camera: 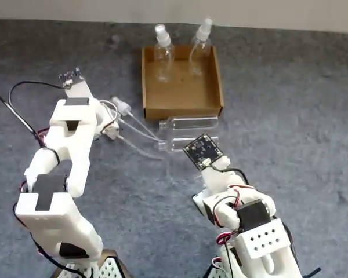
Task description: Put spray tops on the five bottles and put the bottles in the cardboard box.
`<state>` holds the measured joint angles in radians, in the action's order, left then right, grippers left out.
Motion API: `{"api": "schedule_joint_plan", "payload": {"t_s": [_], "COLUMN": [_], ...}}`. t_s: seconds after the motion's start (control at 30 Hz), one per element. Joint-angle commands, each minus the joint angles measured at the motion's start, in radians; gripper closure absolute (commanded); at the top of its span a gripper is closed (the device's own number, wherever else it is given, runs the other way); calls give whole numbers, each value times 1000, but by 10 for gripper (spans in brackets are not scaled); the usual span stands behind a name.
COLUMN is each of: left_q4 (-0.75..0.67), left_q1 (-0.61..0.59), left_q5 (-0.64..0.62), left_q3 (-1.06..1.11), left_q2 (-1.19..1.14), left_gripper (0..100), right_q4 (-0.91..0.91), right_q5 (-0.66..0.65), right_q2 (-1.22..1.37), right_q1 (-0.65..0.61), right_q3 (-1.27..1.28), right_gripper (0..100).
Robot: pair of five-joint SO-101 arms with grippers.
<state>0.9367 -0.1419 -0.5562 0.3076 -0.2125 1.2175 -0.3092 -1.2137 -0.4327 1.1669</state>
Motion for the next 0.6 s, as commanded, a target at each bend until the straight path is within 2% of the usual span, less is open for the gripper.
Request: {"api": "schedule_joint_plan", "payload": {"t_s": [0.0, 0.1, 0.2, 0.33, 0.4, 0.57], "left_q4": [-12, -11, -9, -8, 44, 236], "left_q1": [-7, -25, -81, -127, -131, -65], "left_q5": [46, 66, 97, 272, 365, 741], "left_q3": [16, 16, 13, 7, 4, -19], "left_q2": [12, 15, 19, 22, 22, 22], "left_gripper": [815, 821, 880, 932, 938, 940], "right_q4": [-18, -18, -18, -18, -18, -18], "right_q5": [5, 5, 5, 5, 5, 5], "right_q2": [-10, -10, -10, -10, -10, -10], "right_q1": [-7, -7, -7, -7, -7, -7], "right_q3": [-10, -10, -10, -10, -10, -10], "right_gripper": [993, 993, 993, 993, 993, 993]}}
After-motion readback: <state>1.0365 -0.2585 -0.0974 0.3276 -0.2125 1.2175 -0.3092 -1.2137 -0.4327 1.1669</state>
